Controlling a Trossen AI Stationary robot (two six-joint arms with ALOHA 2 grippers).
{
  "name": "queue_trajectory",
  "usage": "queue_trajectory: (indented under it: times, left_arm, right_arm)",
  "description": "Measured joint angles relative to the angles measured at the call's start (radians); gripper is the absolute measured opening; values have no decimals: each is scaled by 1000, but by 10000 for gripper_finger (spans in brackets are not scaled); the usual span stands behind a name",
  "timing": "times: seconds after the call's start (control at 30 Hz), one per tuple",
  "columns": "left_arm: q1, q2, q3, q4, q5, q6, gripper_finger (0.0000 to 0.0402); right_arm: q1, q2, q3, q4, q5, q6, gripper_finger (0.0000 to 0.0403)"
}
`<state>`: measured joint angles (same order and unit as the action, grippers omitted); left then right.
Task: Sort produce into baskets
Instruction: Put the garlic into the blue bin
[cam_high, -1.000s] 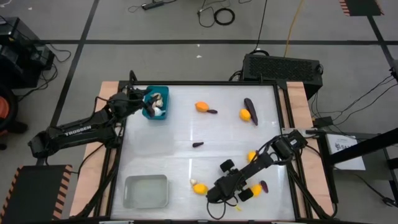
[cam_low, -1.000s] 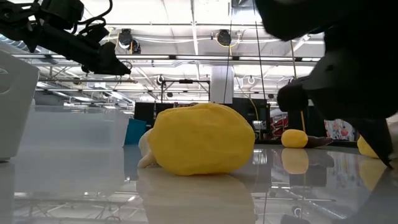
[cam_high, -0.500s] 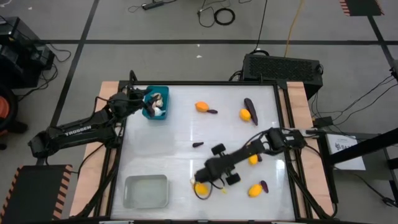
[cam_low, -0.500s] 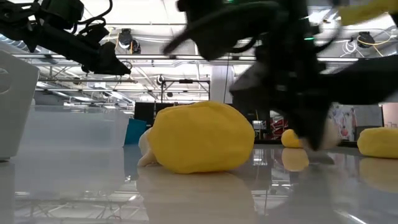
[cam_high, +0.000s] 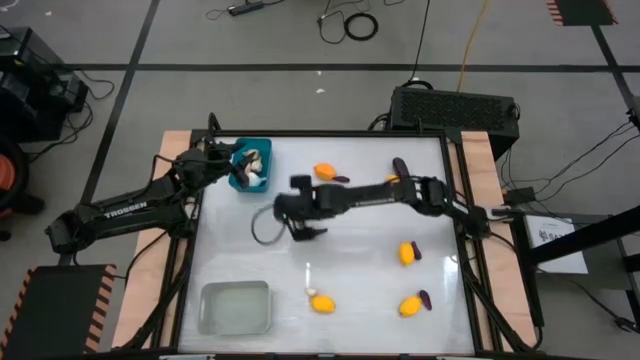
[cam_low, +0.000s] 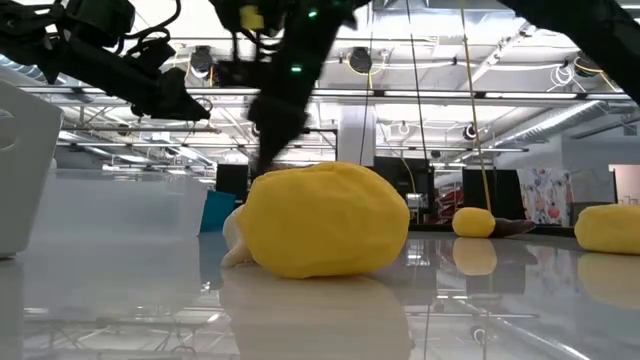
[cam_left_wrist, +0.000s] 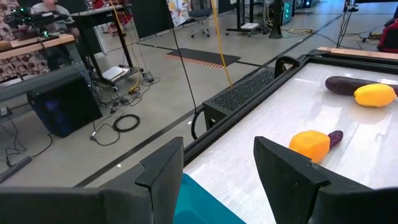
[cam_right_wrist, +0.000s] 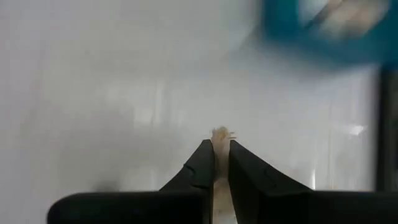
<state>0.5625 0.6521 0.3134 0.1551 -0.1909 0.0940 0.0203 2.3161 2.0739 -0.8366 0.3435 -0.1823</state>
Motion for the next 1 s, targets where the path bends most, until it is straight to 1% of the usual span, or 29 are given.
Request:
queue_trajectory:
  times: [0.1,0.17,0.3,0.37,0.4,0.47,0.6,0.73,0.83,1.0]
  left_arm:
    - [0,0,0,0,-1,7,203]
    - [0,0,0,-2,-34,21,203]
    - [0,0,0,-23,-214,20,203]
    - [0,0,0,-35,-310,20,203]
    - [1,2,0,-40,-342,20,203]
    - [1,3,-1,-45,-400,23,203]
    - [9,7,-1,-44,-424,24,203]
    - [23,12,-1,-41,-427,25,203]
    - [35,15,-1,-38,-425,26,203]
    - [53,30,-1,-39,-419,26,203]
  right_arm:
    - [-43,0,0,210,-12,-43,25]
    - [-73,7,0,339,-54,-49,25]
    - [-145,35,-2,537,-185,-15,25]
    - [-178,58,-4,608,-207,18,25]
    - [-193,73,-4,674,-212,42,25]
    - [-220,97,-4,749,-214,107,25]
    - [-261,157,-3,914,-219,241,27]
    - [-279,209,-4,1020,-219,349,38]
    - [-279,233,-4,1060,-220,364,47]
    - [-275,239,-4,1077,-219,319,73]
